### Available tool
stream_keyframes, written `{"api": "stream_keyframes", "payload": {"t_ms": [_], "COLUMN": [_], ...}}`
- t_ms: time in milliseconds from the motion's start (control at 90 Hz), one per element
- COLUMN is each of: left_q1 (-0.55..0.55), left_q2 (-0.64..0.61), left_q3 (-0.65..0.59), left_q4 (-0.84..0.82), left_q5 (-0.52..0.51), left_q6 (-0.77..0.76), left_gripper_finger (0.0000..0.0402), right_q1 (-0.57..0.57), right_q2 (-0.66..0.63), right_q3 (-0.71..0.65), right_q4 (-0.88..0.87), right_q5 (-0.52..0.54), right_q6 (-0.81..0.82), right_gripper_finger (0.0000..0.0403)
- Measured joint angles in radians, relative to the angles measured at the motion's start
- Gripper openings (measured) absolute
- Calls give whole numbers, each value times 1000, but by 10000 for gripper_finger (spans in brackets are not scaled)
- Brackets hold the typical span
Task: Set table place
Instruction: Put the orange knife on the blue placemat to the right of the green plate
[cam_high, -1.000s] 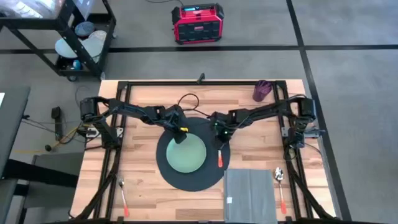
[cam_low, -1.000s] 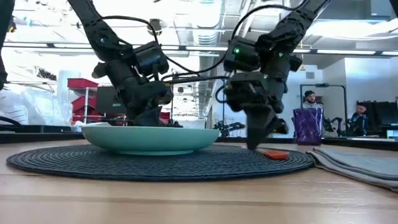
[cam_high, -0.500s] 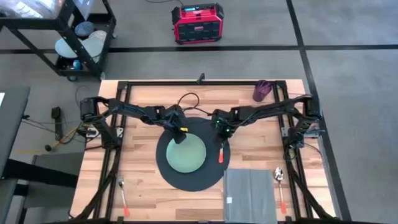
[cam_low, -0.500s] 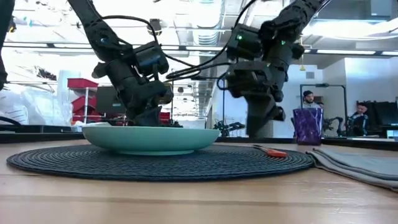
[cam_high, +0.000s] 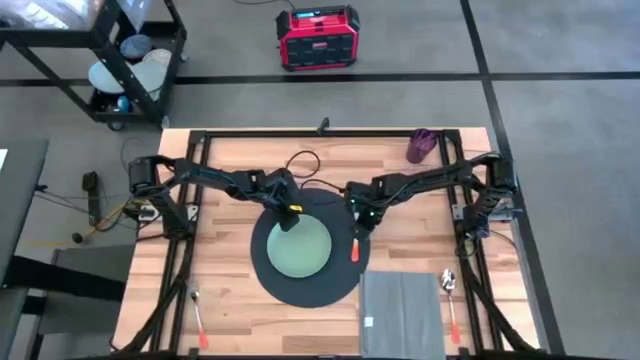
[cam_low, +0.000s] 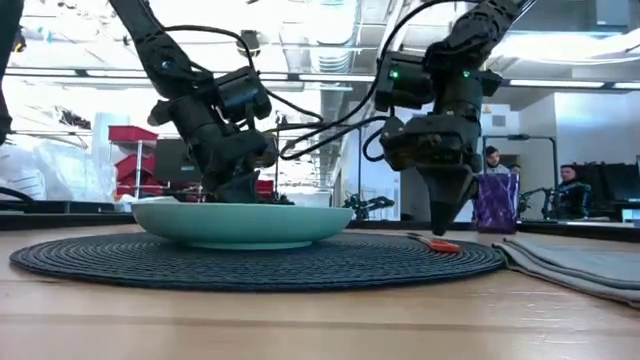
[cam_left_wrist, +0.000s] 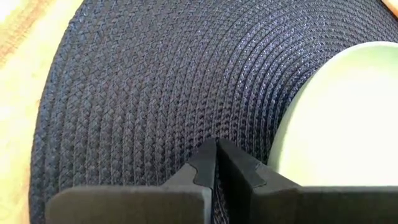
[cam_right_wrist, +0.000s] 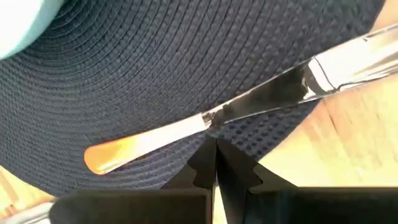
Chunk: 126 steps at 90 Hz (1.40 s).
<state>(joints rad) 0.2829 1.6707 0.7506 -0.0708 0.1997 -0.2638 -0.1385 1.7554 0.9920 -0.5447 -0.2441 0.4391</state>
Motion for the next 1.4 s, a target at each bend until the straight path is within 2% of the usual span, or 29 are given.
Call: {"api": "stream_keyframes", "payload": {"t_ms": [333, 611, 711, 856, 933, 1400], "left_q1": [0, 0, 0, 0, 0, 1], "left_q2": [-1, -2, -2, -2, -2, -2], "left_q3": [0, 1, 1, 1, 1, 1], "left_q4": [-9, -22, -22, -20, -22, -19], "left_q5": [0, 1, 0, 2, 4, 3], "left_q6": [-2, 36, 39, 39, 39, 46], "left_gripper_finger": [0, 0, 0, 0, 0, 0], "right_q1": [-1, 27, 31, 33, 40, -12], "right_q2": [0, 0, 5, 27, 28, 35], "right_q3": [0, 0, -36, -85, -91, -39], "right_q4": [49, 25, 50, 92, 113, 89], "right_q5": [-1, 10, 11, -57, -57, -112], "right_q6": [28, 64, 64, 102, 108, 106], "right_gripper_finger": [0, 0, 0, 0, 0, 0]}}
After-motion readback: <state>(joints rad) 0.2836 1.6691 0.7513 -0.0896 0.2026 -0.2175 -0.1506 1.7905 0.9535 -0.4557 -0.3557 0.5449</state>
